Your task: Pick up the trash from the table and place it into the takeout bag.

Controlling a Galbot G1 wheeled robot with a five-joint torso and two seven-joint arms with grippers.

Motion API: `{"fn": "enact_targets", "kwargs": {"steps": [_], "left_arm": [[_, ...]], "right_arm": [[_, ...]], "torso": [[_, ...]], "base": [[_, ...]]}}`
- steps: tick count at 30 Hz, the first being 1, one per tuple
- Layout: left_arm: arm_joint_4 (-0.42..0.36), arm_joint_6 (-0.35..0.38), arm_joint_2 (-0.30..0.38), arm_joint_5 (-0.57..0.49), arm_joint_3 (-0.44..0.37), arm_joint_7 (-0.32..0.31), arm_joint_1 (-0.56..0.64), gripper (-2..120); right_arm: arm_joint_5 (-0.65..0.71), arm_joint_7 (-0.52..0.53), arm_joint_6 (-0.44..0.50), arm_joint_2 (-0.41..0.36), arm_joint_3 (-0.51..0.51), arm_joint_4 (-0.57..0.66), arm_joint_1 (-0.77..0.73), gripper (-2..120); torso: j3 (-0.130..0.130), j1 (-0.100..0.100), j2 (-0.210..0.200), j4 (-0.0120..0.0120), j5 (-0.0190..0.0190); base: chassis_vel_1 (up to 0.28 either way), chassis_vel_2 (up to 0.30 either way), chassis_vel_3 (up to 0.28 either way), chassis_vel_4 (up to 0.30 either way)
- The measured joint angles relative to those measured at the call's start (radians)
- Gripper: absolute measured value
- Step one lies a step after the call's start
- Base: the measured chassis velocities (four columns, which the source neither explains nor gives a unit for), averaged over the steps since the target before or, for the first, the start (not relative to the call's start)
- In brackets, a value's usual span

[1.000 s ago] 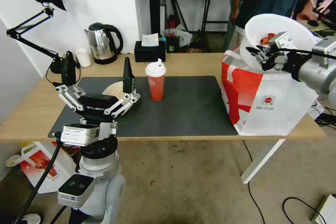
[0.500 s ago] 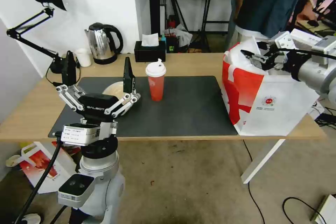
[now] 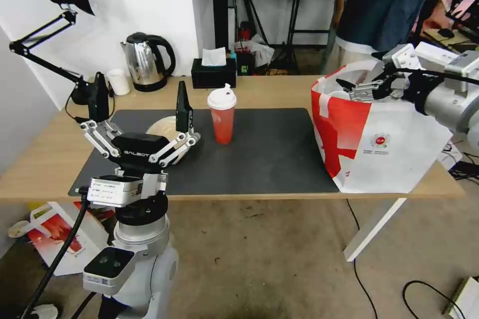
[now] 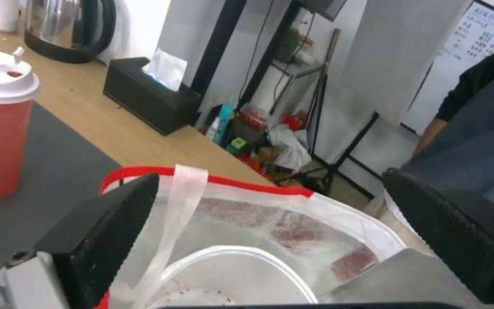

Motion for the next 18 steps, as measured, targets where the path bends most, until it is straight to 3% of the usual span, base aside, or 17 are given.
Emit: {"fn": "enact_targets", "kwargs": {"steps": [18], "left_arm": [[0.002, 0.003, 0.0, 0.002, -0.001, 0.0, -0.001, 100]], "right_arm": [[0.093, 0.041, 0.027, 0.008, -0.031, 0.097, 0.102, 100]], "torso": [[0.0, 0.0, 0.0, 0.0, -0.0001]], "base": [[0.0, 0.0, 0.0, 0.0]]}}
